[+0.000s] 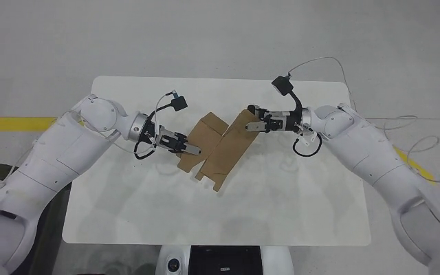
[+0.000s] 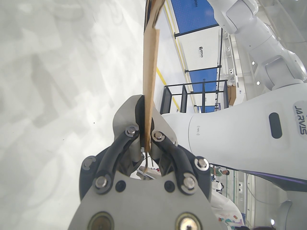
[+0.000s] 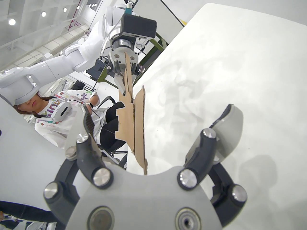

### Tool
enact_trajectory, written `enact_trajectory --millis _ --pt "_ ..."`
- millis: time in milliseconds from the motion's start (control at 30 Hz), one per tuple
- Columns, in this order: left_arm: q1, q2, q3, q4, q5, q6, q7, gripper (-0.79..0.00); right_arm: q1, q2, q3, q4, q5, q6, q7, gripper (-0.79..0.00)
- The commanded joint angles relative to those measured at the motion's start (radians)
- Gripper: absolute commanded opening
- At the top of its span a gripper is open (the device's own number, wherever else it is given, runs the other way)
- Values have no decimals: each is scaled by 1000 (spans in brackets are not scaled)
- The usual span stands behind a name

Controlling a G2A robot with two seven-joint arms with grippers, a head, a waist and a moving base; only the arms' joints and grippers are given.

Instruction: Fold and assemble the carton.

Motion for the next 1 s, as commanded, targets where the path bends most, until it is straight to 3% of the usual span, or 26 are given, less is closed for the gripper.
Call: enact_trajectory --millis 0,100,967 --pt "3 -2 -5 0 4 2 -2 -785 15 4 -36 -4 14 -3 -3 0" --pt "6 -5 -12 1 8 4 -4 -785 34 8 -78 -21 33 -3 -3 0" --pt "6 -5 -12 1 8 4 -4 -785 34 8 -78 -21 33 -3 -3 0"
